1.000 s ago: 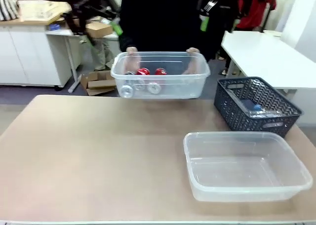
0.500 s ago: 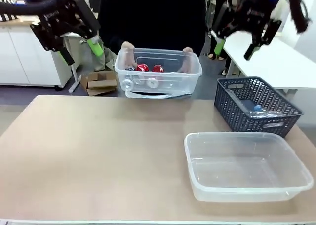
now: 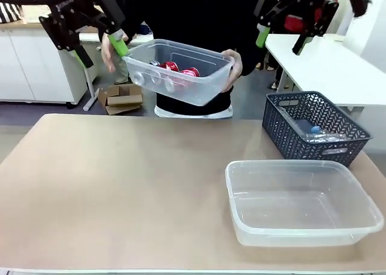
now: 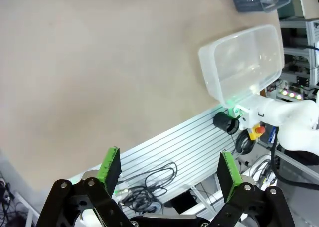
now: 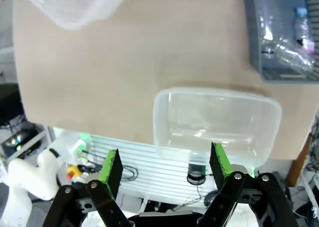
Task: Sort the waste into each basket.
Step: Pick up the Organizing box on the right side of the table and lift it.
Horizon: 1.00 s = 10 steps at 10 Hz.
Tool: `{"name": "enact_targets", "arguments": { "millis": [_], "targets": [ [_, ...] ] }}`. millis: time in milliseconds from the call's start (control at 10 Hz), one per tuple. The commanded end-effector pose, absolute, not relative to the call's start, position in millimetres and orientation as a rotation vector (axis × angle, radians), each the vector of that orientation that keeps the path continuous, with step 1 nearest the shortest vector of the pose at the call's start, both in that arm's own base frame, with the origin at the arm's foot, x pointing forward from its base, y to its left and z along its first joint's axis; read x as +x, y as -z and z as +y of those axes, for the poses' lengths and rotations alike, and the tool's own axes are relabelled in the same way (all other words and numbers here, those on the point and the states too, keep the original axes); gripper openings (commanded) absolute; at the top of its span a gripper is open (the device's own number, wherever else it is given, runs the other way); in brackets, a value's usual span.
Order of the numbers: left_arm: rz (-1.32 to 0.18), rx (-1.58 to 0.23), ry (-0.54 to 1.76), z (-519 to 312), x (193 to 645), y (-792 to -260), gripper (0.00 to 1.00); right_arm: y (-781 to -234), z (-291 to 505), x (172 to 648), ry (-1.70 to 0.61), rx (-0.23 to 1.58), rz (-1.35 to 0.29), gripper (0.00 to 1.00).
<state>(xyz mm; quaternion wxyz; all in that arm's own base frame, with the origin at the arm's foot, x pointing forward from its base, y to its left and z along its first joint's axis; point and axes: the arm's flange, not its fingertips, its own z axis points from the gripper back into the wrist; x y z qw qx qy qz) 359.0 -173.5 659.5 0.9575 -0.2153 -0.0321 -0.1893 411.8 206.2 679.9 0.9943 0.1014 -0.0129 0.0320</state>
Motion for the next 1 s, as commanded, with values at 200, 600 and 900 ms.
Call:
{"name": "enact_targets", "arguments": {
  "millis": [200,600,900],
  "targets": [
    [-0.058,-0.44,0.386,-173.8,357.2,-661.9,1.0,-681.9,205.8,411.9,-0.063,0.199,-0.017,0.91],
    [-0.074,-0.518,0.374,-214.8,341.3,-639.2,1.0,-696.1,167.9,349.1,-0.144,0.203,-0.082,0.91],
    [-0.047,-0.595,0.469,-308.9,316.8,-569.9,1.0,-682.2,59.7,277.2,-0.078,0.353,-0.19,0.91]
  ]
}}
